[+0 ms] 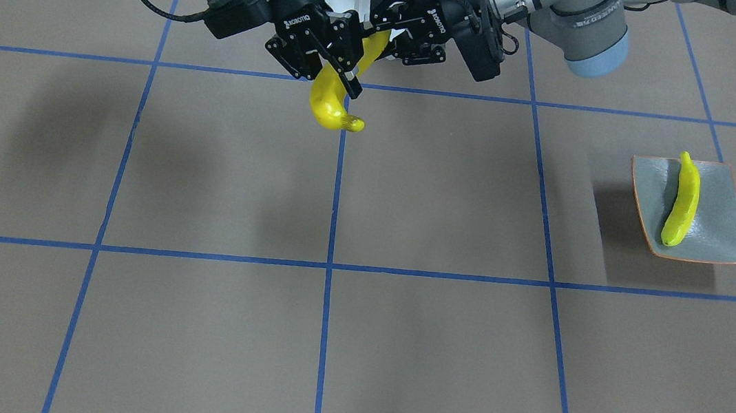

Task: Transfer all bananas from basket to plate

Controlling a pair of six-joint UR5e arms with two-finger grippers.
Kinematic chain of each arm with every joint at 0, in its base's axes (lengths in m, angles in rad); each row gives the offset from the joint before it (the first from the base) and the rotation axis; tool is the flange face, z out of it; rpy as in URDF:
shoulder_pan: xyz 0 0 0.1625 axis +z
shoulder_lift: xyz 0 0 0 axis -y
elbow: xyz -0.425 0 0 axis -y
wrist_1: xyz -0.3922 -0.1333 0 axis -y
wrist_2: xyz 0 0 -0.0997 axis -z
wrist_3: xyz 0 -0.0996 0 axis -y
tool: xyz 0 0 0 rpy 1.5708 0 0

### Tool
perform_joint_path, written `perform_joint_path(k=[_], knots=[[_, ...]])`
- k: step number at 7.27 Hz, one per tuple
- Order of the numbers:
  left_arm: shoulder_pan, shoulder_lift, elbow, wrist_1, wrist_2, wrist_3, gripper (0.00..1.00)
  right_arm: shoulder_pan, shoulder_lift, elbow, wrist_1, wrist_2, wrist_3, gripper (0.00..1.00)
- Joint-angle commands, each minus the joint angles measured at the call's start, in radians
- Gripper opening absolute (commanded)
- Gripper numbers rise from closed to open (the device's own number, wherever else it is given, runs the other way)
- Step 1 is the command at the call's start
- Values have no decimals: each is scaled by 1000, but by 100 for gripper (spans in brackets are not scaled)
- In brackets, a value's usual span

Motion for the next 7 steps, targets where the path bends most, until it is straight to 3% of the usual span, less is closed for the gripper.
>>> perform_joint_path(k=[1,5,7], knots=[[-1,12,0,0,28,9,0,0,2,5,0,-19,-83,100],[-17,116,-35,0,31,9,0,92,-66,43,-7,20,-149,100],[-88,209,-102,0,18,17,0,197,-104,43,-5,126,-168,100]])
